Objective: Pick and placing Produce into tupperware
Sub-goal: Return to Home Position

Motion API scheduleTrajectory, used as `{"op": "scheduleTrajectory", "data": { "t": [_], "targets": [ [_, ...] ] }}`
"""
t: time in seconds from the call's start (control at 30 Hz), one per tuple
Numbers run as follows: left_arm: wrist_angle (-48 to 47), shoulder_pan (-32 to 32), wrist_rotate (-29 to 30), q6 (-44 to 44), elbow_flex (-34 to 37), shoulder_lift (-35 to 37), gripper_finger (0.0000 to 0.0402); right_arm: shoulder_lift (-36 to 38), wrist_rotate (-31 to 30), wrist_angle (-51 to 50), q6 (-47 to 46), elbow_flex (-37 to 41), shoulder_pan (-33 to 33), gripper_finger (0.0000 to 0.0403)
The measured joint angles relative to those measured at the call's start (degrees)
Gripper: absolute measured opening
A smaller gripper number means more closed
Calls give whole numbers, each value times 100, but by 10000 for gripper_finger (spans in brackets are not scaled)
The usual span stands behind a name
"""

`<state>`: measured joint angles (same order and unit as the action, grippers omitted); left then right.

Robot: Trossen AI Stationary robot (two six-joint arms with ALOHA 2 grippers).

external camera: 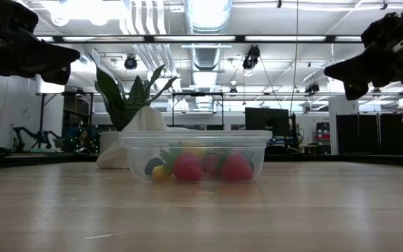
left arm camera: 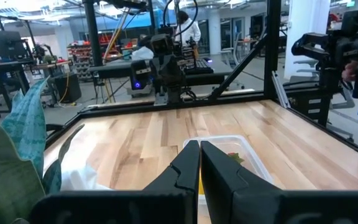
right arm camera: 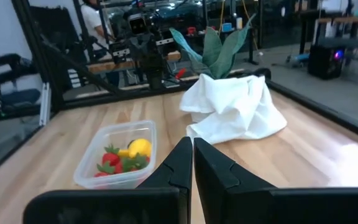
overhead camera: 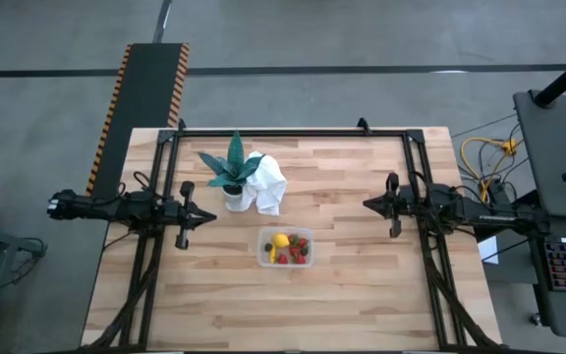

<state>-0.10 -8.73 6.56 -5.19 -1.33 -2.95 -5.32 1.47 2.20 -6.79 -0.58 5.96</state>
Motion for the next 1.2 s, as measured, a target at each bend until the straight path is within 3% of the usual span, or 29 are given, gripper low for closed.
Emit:
{"op": "scheduleTrajectory", "data": {
  "t": [1.2],
  "targets": [
    [11,0,9,2,3,-30,0,-2,0,-22,-225,0,-4,9]
  ]
}}
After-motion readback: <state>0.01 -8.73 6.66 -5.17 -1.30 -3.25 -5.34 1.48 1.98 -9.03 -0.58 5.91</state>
